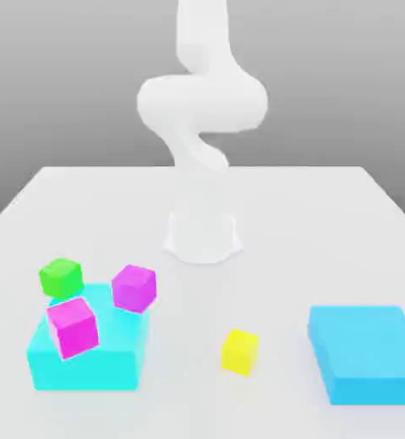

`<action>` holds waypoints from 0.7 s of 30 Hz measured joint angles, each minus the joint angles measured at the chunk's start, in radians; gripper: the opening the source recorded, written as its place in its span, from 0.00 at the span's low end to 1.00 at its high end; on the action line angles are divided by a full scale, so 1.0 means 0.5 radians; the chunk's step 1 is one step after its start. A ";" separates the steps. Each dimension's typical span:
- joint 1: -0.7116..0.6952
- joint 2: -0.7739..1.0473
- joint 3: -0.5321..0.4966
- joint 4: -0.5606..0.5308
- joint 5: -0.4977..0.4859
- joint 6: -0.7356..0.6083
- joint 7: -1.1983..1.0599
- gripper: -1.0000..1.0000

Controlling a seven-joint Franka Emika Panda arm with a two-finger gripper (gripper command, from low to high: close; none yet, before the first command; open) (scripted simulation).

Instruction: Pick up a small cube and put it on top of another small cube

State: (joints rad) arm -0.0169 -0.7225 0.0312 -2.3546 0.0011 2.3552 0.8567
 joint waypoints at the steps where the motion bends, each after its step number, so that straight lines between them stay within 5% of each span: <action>1: -0.015 0.076 0.030 -0.051 0.000 0.053 0.056 0.50; 21: -0.103 1.562 0.382 -0.960 -0.120 1.094 1.165 0.50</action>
State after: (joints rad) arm -0.0684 0.0585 0.2220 -2.8346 -0.0591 2.9020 1.4391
